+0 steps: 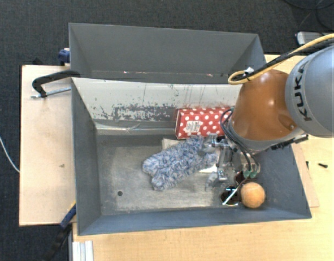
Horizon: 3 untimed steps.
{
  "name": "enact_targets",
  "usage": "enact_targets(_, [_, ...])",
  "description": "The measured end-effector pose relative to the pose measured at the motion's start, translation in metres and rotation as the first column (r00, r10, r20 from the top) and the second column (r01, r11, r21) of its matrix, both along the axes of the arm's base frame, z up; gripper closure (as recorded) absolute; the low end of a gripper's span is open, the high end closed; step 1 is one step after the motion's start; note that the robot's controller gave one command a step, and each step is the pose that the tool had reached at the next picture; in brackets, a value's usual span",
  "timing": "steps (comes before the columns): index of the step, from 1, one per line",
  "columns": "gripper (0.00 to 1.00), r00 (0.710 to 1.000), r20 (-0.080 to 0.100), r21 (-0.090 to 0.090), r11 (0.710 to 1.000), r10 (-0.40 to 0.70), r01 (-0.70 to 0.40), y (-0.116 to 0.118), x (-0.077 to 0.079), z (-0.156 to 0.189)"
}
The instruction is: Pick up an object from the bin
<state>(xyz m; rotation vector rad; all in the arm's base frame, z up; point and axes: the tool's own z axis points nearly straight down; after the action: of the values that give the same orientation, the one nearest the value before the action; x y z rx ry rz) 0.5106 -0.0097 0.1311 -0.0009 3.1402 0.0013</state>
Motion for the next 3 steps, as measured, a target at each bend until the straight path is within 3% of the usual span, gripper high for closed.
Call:
enact_targets(1, [0.00, 0.985, 0.008, -0.005, 0.985, 0.175, -0.175, 0.038, 0.022, -0.029])
enact_targets(2, [0.00, 0.956, 0.003, -0.001, 0.956, 0.294, -0.294, 0.073, 0.027, -0.022])
enact_targets(3, [0.00, 0.962, 0.006, 0.000, 0.962, 0.272, -0.272, 0.091, 0.036, -0.023])
